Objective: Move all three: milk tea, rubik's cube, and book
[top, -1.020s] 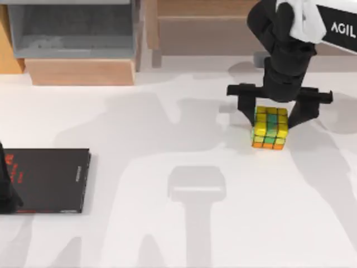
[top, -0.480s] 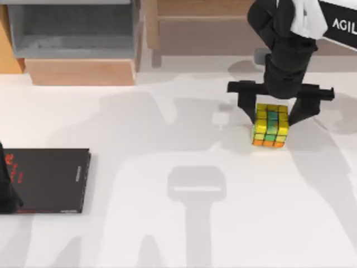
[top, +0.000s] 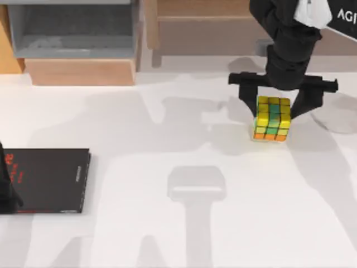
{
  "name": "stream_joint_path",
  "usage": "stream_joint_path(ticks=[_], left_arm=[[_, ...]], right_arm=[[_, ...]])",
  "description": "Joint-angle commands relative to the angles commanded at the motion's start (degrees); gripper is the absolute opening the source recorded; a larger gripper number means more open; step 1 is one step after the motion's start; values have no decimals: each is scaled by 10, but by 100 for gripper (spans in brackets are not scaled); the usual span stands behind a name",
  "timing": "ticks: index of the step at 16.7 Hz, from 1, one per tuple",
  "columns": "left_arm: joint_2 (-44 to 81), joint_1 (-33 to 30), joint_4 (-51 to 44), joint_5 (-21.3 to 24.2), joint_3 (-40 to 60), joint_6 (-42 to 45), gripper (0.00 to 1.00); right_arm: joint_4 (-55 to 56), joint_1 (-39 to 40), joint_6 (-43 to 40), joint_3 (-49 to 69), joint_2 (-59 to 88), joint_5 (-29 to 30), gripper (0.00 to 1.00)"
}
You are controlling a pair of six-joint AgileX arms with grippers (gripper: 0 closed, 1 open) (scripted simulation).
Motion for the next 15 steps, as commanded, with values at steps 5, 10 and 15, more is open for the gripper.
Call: stream_joint_path(ticks=[5, 10, 15], left_arm=[[0, 0, 0, 0, 0, 0, 100], [0, 0, 0, 0, 0, 0, 100], [0, 0, 0, 0, 0, 0, 100]], right_arm=[[91, 35, -78, -43, -37, 5, 0], [301, 91, -205, -120, -120, 55, 0], [528, 130, -282, -177, -229, 152, 0]])
